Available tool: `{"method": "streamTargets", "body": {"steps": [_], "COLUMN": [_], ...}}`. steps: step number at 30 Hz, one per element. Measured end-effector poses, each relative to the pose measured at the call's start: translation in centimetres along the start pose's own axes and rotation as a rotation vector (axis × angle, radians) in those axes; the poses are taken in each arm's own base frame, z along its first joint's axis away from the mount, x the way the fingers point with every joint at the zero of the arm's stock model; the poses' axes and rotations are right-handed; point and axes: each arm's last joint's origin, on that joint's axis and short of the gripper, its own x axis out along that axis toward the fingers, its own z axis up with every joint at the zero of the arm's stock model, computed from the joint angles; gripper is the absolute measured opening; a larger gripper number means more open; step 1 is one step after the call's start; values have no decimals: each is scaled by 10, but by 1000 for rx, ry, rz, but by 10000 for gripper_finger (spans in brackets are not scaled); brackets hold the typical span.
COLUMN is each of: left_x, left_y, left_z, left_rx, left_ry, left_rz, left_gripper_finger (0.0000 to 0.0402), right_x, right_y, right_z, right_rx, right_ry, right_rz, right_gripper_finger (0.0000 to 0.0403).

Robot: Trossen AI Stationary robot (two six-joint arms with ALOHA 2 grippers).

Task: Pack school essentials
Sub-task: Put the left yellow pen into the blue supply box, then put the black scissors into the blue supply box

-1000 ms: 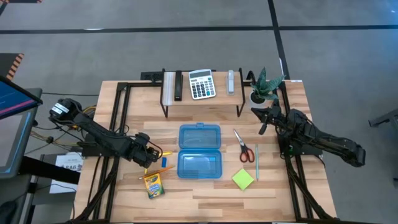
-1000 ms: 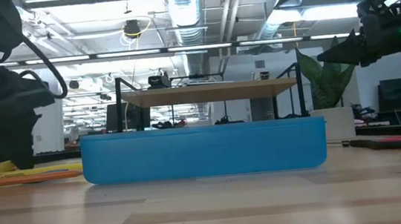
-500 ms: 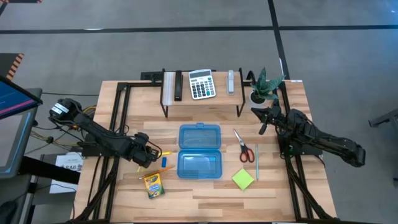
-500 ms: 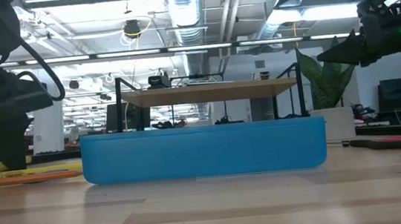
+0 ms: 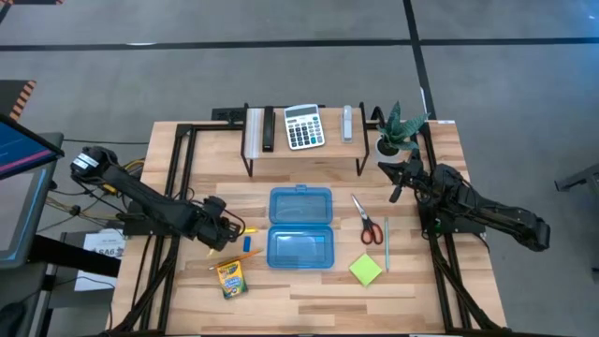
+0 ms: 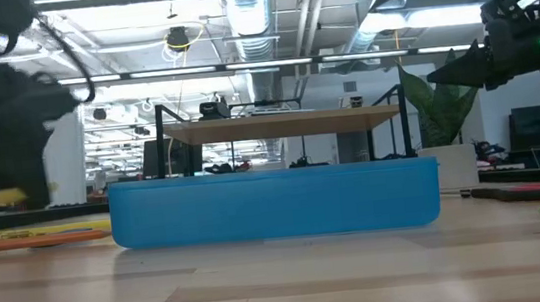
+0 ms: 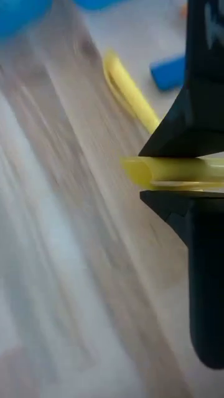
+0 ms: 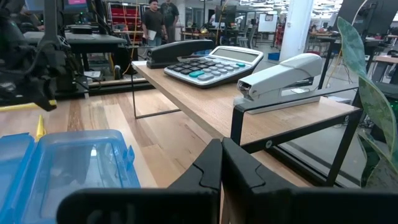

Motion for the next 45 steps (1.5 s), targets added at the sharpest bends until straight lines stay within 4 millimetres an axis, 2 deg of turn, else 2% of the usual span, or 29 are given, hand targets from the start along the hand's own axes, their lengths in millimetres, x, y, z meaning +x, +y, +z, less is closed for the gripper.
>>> {"method": "streamTargets", "body": {"steps": [4, 10, 14, 19, 28, 31, 35, 45], "left_x": [-10, -29, -32, -19, 19, 29, 40, 46], "left_y": [-18, -62, -88, -126, -187, -198, -203, -202], "left_z": [11, 37, 53, 63, 71, 72, 70, 72], "left_rx": [105, 275, 417, 650, 893, 942, 978, 963], "left_ry": [-66, -229, -339, -395, -284, -228, -191, -191], "left_rz": [-80, -391, -494, -550, -514, -493, -475, -461], "left_gripper_finger": [28, 36, 32, 36, 41, 43, 57, 117], "right_x": [0, 0, 0, 0, 0, 0, 0, 0], "right_y": [0, 0, 0, 0, 0, 0, 0, 0], "right_z": [0, 0, 0, 0, 0, 0, 0, 0], "right_rx": [0, 0, 0, 0, 0, 0, 0, 0], "right_ry": [0, 0, 0, 2, 1, 3, 3, 3], "right_rz": [0, -1, 0, 0, 0, 0, 0, 0], "right_gripper_finger": [27, 28, 27, 28, 28, 28, 27, 27]}}
